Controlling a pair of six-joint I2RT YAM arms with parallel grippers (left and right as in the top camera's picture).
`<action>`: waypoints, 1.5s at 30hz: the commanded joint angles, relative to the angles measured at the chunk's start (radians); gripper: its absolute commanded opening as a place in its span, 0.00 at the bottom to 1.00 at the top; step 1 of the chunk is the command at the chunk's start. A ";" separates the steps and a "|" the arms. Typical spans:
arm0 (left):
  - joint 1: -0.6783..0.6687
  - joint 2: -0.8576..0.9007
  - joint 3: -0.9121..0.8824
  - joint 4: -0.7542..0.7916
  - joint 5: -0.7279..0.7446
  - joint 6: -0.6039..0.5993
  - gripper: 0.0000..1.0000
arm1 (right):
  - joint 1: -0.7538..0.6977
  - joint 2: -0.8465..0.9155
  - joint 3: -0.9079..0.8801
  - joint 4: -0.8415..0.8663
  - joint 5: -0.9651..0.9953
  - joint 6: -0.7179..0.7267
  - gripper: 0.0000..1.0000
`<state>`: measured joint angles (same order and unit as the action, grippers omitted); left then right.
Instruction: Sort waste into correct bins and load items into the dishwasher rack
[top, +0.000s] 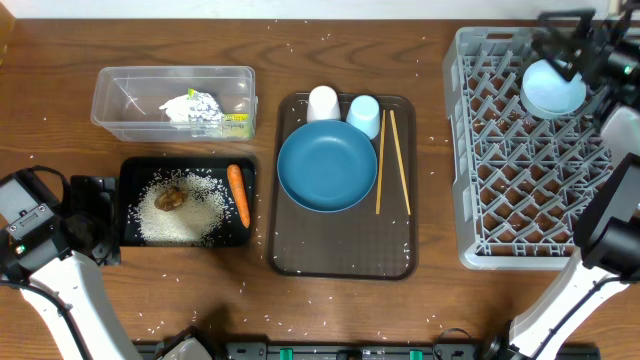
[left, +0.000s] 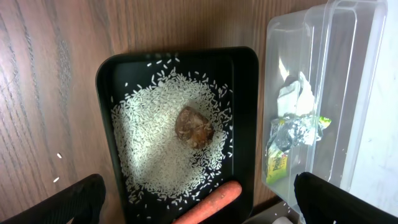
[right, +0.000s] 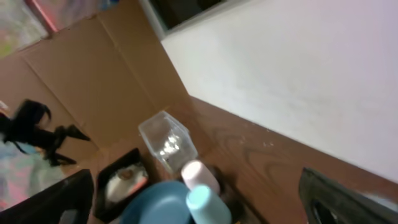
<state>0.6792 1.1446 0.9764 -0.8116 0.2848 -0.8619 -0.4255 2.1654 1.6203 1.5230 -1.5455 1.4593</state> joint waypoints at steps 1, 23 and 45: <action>0.003 -0.002 0.002 -0.003 -0.010 0.016 0.98 | -0.003 0.000 0.082 -0.055 -0.011 0.162 0.99; 0.003 -0.002 0.002 -0.003 -0.010 0.016 0.98 | -0.025 0.000 0.095 -1.098 0.294 -0.771 0.99; 0.003 -0.002 0.002 -0.003 -0.010 0.016 0.98 | -0.050 -0.519 0.095 -2.074 1.468 -1.475 0.99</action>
<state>0.6792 1.1446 0.9764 -0.8112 0.2844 -0.8619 -0.4965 1.7191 1.7031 -0.5343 -0.3672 0.0563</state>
